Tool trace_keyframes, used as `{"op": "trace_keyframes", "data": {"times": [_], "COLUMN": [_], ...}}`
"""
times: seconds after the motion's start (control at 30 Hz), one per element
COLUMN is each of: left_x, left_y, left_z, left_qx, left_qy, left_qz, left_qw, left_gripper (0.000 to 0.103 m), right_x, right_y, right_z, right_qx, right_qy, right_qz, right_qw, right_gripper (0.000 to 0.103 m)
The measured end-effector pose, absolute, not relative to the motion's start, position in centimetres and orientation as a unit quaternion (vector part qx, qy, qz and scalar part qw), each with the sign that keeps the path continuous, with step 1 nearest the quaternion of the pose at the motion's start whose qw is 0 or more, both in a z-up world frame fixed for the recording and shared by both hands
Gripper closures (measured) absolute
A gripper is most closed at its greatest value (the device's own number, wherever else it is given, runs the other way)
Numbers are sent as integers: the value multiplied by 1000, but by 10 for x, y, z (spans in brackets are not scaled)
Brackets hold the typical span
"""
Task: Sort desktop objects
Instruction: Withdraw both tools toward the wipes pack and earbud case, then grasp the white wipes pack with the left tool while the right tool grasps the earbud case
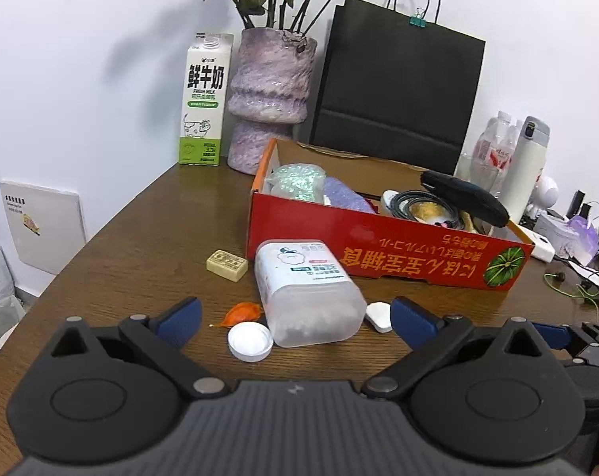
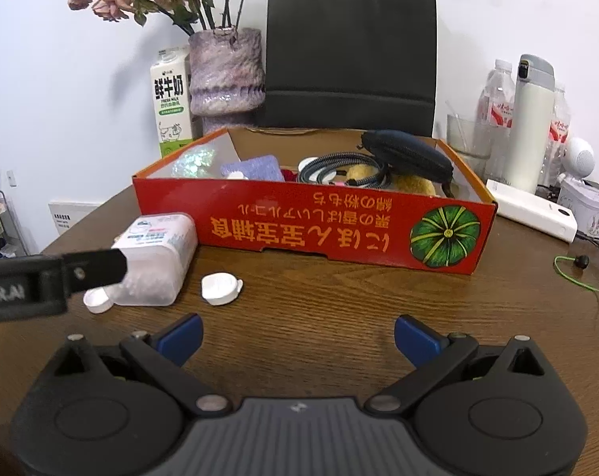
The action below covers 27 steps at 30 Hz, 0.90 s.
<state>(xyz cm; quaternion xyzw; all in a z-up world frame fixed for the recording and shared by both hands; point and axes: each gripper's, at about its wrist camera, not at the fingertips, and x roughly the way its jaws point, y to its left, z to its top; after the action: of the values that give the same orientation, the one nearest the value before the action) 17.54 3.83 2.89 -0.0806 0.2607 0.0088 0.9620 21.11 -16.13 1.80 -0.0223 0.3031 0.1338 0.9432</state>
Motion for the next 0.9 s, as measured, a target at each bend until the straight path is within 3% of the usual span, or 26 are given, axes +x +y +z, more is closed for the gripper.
{"op": "trace_keyframes", "data": {"times": [0.53, 0.67, 0.77, 0.9], "left_x": [225, 241, 245, 243], "left_y": [18, 15, 19, 30], "left_z": [24, 16, 12, 16], "left_qx": [-48, -39, -47, -75], "left_qy": [281, 311, 320, 313], "left_qz": [17, 25, 27, 23], "left_qw": [958, 949, 946, 946], "left_gripper": [1, 25, 32, 35], "right_x": [232, 238, 243, 246], "right_y": [-157, -159, -157, -146], "right_z": [15, 15, 15, 15], "right_qx": [-30, -26, -26, -44], "right_qy": [310, 309, 309, 311], "right_qz": [144, 143, 150, 176], "right_qw": [939, 940, 939, 933], "right_gripper": [0, 0, 0, 2]}}
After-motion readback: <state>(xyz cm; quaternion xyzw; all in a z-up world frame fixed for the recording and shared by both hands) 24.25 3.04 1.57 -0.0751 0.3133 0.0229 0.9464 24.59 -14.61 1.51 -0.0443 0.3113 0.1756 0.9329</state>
